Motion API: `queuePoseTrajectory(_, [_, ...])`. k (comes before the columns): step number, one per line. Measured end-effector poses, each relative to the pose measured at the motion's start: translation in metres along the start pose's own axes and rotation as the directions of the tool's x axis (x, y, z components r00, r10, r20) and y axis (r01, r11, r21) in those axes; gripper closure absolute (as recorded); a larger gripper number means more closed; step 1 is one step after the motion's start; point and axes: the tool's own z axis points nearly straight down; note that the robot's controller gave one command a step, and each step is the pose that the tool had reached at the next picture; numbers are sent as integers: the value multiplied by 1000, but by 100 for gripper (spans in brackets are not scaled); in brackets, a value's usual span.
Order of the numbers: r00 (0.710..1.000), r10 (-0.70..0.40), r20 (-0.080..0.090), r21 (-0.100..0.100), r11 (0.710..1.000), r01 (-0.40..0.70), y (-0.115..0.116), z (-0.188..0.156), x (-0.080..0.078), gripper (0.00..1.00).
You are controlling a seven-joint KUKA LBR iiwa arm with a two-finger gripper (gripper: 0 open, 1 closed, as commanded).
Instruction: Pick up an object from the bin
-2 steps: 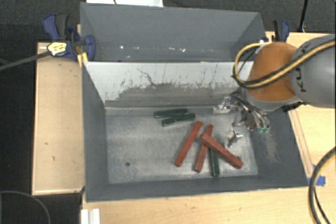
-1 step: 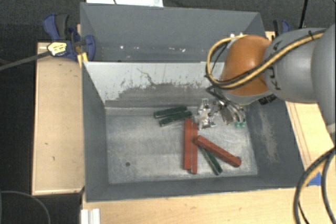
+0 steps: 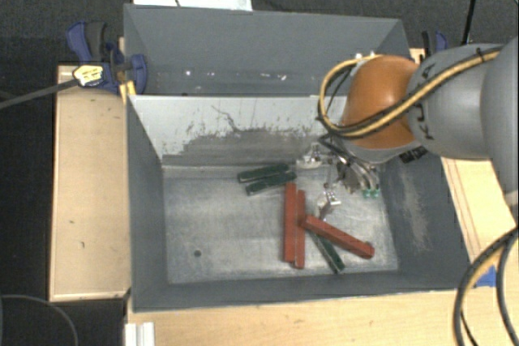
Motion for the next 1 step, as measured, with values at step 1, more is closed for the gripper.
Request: queuePoseTrajectory(1, [1000, -1, 0, 0, 1000, 1, 0, 0, 0, 0])
